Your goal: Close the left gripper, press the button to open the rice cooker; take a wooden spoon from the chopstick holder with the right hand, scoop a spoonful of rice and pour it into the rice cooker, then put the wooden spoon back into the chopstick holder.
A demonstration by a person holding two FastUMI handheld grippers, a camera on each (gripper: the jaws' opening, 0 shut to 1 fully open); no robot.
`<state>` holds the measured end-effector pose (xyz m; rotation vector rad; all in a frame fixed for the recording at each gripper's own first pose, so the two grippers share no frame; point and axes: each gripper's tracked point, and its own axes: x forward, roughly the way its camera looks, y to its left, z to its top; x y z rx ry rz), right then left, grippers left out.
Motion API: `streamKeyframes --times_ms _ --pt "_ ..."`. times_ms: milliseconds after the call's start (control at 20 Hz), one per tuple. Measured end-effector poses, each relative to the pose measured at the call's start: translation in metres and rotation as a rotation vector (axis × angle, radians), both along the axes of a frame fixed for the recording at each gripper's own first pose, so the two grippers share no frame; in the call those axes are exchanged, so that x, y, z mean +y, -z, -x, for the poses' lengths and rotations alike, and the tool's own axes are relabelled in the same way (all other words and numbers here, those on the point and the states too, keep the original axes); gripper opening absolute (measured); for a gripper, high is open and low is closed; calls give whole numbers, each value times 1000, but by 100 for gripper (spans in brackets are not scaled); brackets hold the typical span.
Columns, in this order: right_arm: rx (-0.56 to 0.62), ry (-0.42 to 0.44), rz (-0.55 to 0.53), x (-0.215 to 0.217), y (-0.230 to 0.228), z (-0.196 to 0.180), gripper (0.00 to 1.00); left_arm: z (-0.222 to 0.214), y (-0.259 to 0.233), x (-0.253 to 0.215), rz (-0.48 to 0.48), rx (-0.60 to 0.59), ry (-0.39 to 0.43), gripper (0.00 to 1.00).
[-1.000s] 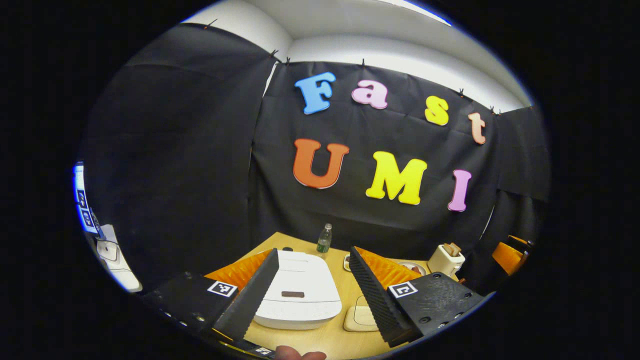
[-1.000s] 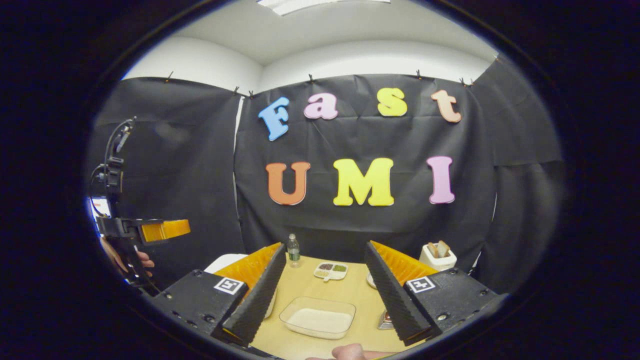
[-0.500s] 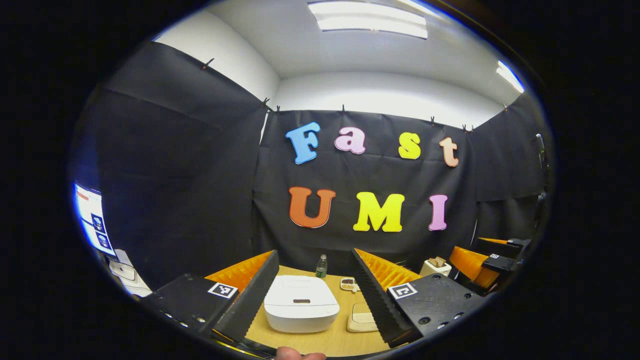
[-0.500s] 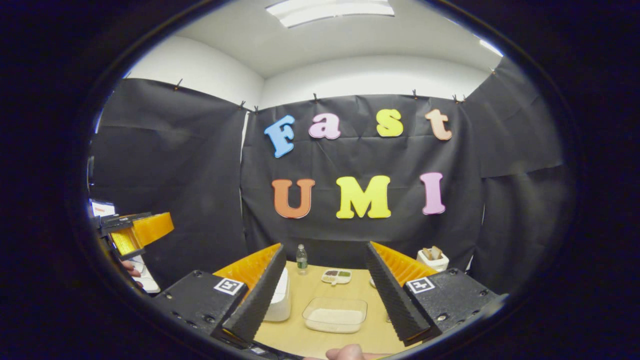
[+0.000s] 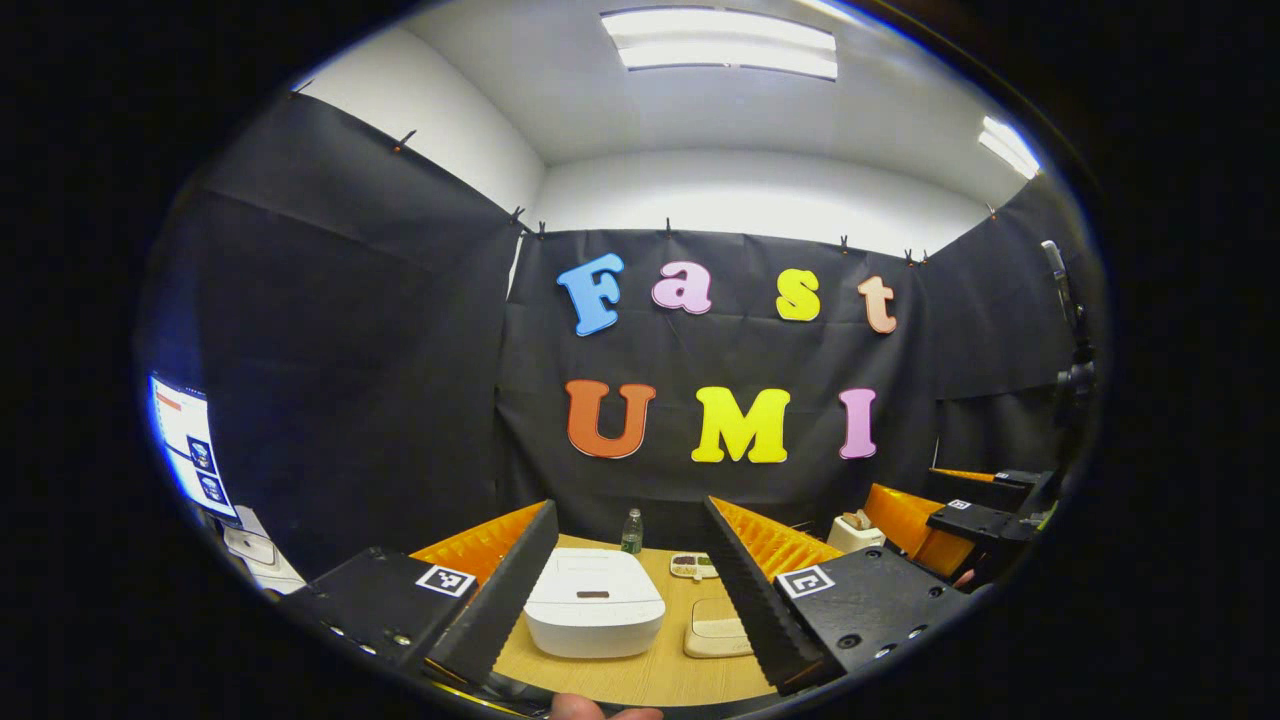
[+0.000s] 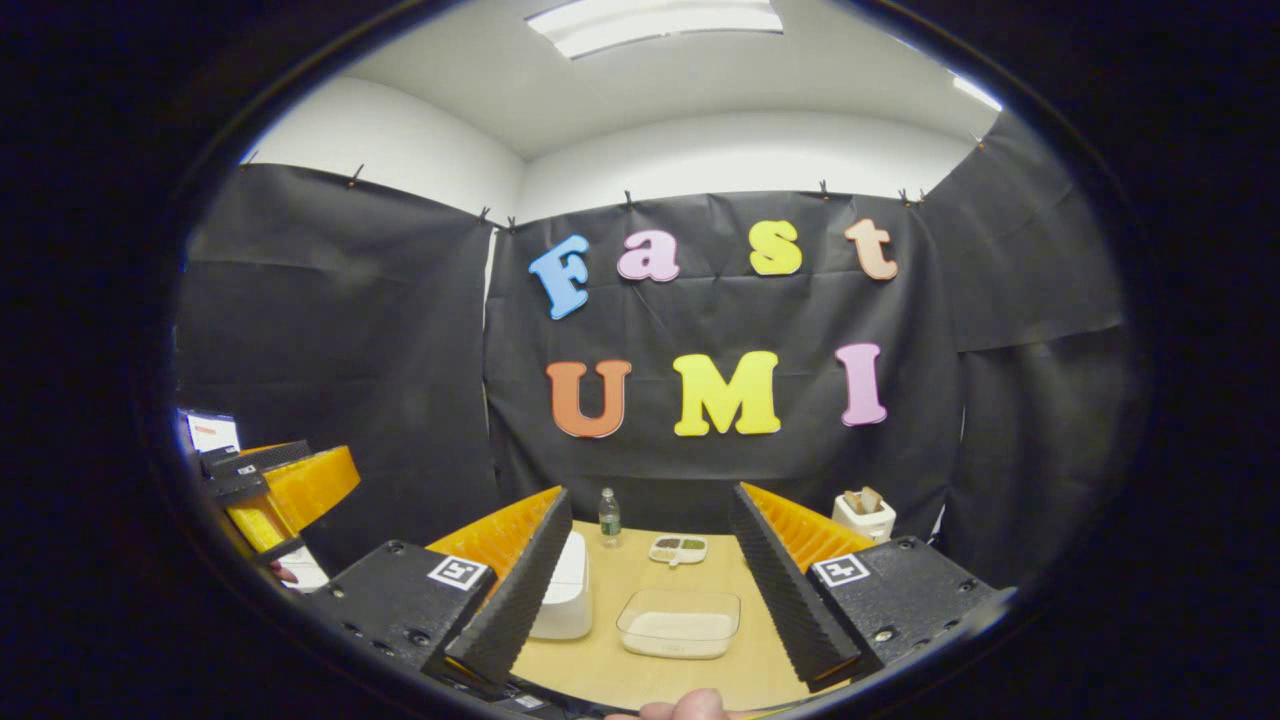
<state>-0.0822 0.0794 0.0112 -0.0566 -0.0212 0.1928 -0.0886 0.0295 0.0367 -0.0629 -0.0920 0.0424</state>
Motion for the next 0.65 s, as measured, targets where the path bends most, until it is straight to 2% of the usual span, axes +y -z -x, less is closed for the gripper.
streamKeyframes --times_ms 50,100,250,300,450,650 --pt "-4 4 1 -2 -1 0 100 -1 0 -5 4 0 14 94" --pt "-5 10 4 -4 -1 1 96 -5 1 -9 4 2 27 94" --pt "-2 24 -4 -11 1 0 96 -10 -2 -18 -10 -1 51 94" --pt "-1 33 -9 -15 1 0 100 -12 -2 -22 -12 0 59 94" --pt "6 57 -19 -24 4 -1 96 -16 -4 -29 -31 -4 76 94" --pt "10 83 -29 -37 3 -4 96 -19 4 -40 -70 8 103 94"
